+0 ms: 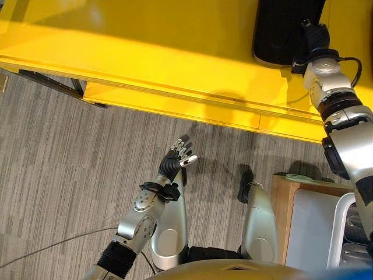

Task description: Move parts from the plastic box to the shelf.

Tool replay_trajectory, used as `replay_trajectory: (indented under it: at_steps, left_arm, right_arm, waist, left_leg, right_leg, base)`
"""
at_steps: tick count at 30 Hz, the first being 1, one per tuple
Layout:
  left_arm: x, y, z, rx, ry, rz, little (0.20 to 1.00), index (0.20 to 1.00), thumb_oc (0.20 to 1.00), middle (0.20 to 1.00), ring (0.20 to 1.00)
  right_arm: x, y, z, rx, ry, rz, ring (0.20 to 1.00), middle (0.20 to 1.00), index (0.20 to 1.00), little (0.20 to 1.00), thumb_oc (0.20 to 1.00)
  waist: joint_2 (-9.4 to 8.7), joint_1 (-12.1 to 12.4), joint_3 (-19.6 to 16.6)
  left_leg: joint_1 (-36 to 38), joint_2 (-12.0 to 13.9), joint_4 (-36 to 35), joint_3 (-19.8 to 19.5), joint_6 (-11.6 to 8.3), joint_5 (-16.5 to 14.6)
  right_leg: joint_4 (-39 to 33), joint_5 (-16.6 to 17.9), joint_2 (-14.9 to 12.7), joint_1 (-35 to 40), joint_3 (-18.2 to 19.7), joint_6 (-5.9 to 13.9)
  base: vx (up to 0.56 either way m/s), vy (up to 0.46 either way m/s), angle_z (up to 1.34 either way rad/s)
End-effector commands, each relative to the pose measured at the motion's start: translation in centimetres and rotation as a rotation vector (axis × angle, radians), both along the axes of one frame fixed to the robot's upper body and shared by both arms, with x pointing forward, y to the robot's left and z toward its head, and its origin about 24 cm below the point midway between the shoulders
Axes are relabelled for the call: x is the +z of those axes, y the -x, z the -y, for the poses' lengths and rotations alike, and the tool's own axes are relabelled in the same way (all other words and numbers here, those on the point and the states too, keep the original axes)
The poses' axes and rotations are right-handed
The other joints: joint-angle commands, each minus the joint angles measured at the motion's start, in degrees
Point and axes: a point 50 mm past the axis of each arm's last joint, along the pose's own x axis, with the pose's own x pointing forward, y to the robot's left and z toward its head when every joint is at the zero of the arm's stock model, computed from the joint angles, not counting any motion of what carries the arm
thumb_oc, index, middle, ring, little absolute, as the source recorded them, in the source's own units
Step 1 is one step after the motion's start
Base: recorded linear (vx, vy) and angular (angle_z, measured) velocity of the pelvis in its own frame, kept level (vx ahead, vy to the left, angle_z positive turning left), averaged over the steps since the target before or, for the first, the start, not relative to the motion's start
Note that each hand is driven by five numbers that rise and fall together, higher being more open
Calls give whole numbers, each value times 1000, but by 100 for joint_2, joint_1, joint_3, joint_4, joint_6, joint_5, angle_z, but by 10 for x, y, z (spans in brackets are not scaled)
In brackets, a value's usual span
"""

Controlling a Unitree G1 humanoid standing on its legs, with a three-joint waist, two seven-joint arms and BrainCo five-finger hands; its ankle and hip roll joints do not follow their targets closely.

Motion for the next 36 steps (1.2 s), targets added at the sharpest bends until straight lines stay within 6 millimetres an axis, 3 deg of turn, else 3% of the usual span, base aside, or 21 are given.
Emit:
replay_trajectory:
  at_steps: [1, 2, 4, 5, 8, 9, 10, 11, 13, 15, 16, 17, 18, 19, 21, 22, 36]
  left_arm:
    - [12, 7, -3, 18, 48, 62, 1000, 1000, 1000, 1000, 1000]
    - [12, 7, -3, 20, 47, 59, 1000, 1000, 1000, 1000, 1000]
    - [12, 7, -4, 22, 46, 60, 1000, 1000, 1000, 1000, 1000]
    - [12, 7, -4, 22, 46, 60, 1000, 1000, 1000, 1000, 1000]
    - [11, 7, -5, 24, 41, 55, 1000, 1000, 1000, 1000, 1000]
    - [10, 7, -6, 27, 39, 49, 1000, 1000, 1000, 1000, 1000]
    - [11, 7, -6, 26, 38, 56, 1000, 1000, 1000, 1000, 1000]
    - [11, 7, -6, 27, 39, 53, 1000, 1000, 1000, 1000, 1000]
    - [11, 8, -6, 24, 40, 51, 1000, 1000, 1000, 1000, 1000]
    - [10, 8, -6, 22, 35, 49, 1000, 1000, 1000, 1000, 1000]
    - [10, 8, -6, 21, 34, 51, 1000, 1000, 1000, 1000, 1000]
    - [10, 8, -6, 23, 33, 49, 1000, 1000, 1000, 1000, 1000]
    - [11, 7, -7, 25, 33, 55, 1000, 1000, 1000, 1000, 1000]
    - [11, 8, -7, 27, 34, 52, 1000, 1000, 1000, 1000, 1000]
    - [12, 7, -7, 26, 33, 57, 1000, 1000, 1000, 1000, 1000]
    - [11, 8, -7, 26, 34, 52, 1000, 1000, 1000, 1000, 1000]
    - [10, 7, -13, 43, 22, 49, 1000, 1000, 1000, 1000, 1000]
  right_arm:
    - [37, 2, -5, -3, -71, 123, 200, 200, 200, 200, 200]
    - [36, 2, -5, -4, -74, 118, 200, 200, 200, 200, 200]
    - [36, 1, -6, -1, -78, 119, 200, 200, 200, 200, 200]
    - [35, 2, -5, -2, -82, 120, 200, 200, 200, 200, 200]
    - [34, 1, -6, -2, -96, 117, 200, 200, 200, 200, 200]
    - [33, 1, -7, -2, -96, 113, 200, 200, 200, 200, 200]
    - [34, 1, -8, 0, -94, 116, 200, 200, 200, 200, 200]
    - [34, 0, -9, 2, -93, 112, 200, 200, 200, 200, 200]
    - [36, 0, -10, 5, -92, 113, 200, 200, 200, 200, 200]
    - [37, 0, -11, 8, -94, 116, 200, 200, 200, 200, 200]
    - [38, 0, -11, 7, -91, 119, 200, 200, 200, 200, 200]
    - [37, 0, -10, 6, -87, 116, 501, 501, 501, 501, 501]
    - [39, 1, -11, 8, -87, 124, 762, 762, 762, 762, 762]
    - [40, 1, -12, 13, -86, 126, 1000, 1000, 1000, 1000, 1000]
    - [42, 1, -11, 11, -79, 136, 1000, 1000, 1000, 1000, 1000]
    - [42, 1, -11, 12, -80, 137, 1000, 1000, 1000, 1000, 1000]
    - [45, 3, -8, 3, -101, 158, 1000, 1000, 1000, 1000, 1000]
  waist:
    - [98, 113, -169]
    - [108, 121, -169]
    - [109, 122, -169]
    - [100, 116, -169]
    - [93, 130, -169]
    - [97, 138, -169]
    - [88, 136, -169]
    - [94, 142, -169]
    - [98, 141, -169]
    - [100, 138, -169]
    - [92, 134, -169]
    - [104, 143, -169]
    - [97, 137, -169]
    - [107, 141, -169]
    - [102, 130, -169]
    - [117, 138, -169]
    - [130, 125, -169]
  left_leg:
    - [-468, 494, 400, -820, -19, -330]
    - [-358, 528, 424, -822, -51, -500]
    - [-357, 527, 425, -826, -51, -499]
    - [-458, 496, 391, -823, -22, -323]
    - [-476, 481, 382, -837, -15, -315]
    - [-385, 509, 419, -846, -45, -485]
    - [-490, 476, 386, -842, -14, -311]
    - [-395, 504, 423, -848, -43, -482]
    - [-397, 508, 417, -843, -40, -478]
    - [-396, 516, 404, -842, -39, -473]
    - [-499, 486, 376, -837, -9, -303]
    - [-391, 516, 420, -844, -41, -491]
    - [-493, 483, 378, -839, -6, -307]
    - [-398, 516, 437, -847, -40, -493]
    - [-486, 486, 372, -842, -7, -304]
    - [-382, 519, 424, -851, -42, -493]
    - [-457, 502, 495, -863, -56, -501]
  right_leg:
    - [-700, 1223, -218, 6, -298, -237]
    - [-639, 1071, -209, 97, -296, -198]
    - [-611, 1061, -211, 87, -293, -200]
    - [-658, 1209, -222, 1, -301, -239]
    - [-636, 1209, -226, -14, -299, -240]
    - [-579, 1065, -215, 60, -286, -203]
    - [-636, 1211, -222, -28, -294, -244]
    - [-584, 1069, -207, 55, -286, -206]
    - [-580, 1076, -207, 38, -283, -207]
    - [-571, 1075, -204, 16, -272, -206]
    - [-621, 1216, -217, -69, -278, -247]
    - [-555, 1057, -204, 19, -262, -205]
    - [-610, 1207, -217, -71, -269, -248]
    - [-537, 1046, -203, 7, -250, -207]
    - [-592, 1194, -219, -77, -262, -247]
    - [-526, 1035, -208, 14, -249, -208]
    - [-392, 978, -209, -60, -243, -203]
  base:
    - [75, -6, 2]
    - [80, -6, 1]
    - [-5, -1, 2]
    - [-93, 4, 3]
    - [-10, -8, 2]
    - [-16, -15, 4]
    - [76, -19, 2]
    - [0, 0, 0]
    - [38, -3, 0]
    - [-46, 5, -1]
    - [0, 0, 0]
    - [-88, 13, 2]
    - [85, -8, 2]
    - [0, 0, 0]
    - [0, 0, 0]
    - [0, 0, 0]
    - [6, -1, 0]
